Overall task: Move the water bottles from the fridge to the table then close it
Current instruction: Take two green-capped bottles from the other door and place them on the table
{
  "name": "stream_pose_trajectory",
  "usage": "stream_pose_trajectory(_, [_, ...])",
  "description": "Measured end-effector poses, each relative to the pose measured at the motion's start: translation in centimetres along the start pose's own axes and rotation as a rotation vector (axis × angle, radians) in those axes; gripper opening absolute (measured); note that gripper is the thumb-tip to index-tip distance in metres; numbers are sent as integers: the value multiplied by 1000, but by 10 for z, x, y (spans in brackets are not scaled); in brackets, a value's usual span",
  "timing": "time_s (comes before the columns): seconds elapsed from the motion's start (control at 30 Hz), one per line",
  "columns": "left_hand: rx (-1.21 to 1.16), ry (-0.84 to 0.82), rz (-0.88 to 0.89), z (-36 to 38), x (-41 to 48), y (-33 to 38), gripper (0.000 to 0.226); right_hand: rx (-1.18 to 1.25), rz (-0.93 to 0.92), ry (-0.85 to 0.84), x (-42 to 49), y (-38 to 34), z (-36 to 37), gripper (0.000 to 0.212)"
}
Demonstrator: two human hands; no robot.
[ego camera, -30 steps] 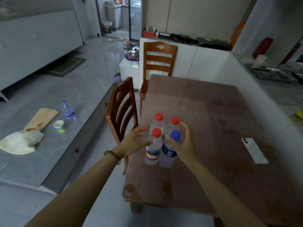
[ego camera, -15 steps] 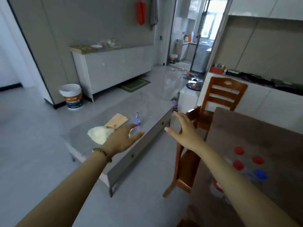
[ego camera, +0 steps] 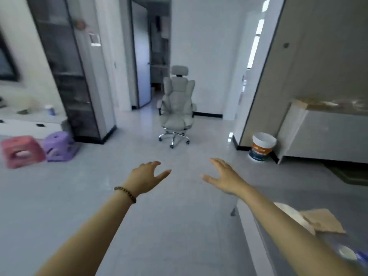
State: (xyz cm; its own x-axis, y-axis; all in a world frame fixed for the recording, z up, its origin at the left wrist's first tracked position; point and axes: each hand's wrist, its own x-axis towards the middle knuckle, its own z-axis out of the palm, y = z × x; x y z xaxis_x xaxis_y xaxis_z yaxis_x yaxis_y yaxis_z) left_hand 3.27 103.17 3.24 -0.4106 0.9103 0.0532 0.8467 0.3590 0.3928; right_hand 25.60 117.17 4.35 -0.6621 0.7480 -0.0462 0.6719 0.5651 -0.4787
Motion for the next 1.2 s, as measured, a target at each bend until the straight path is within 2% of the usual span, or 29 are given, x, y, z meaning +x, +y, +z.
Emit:
stream_pose_trajectory(0.13, [8,107,-316,-48,-36,-129,68,-53,-288,-170,98,-128,70,79])
stream_pose_trajectory(0.27, [24,208,-643,-87,-90,-232,69,-79,-573,-329,158,-256,145,76])
stream_pose_trajectory(0.53, [2,441,-1189,-147,-206,-352,73,-119,-1081,-601,185,-487,264,75])
stream_pose_trajectory(0.8, [-61,601,-1636,-172,-378,-418,75,-87,-1502,-855,74,-685,384,76])
stream_pose_trajectory(1.03, [13,694,-1862,-224,-532,-477,67,-83,-1734,-935,-62,-839,471,77])
stream_pose_trajectory(1.2, [46,772,-2026,-256,-624,-498,75,-51,-1903,-1000,-147,-935,507,75])
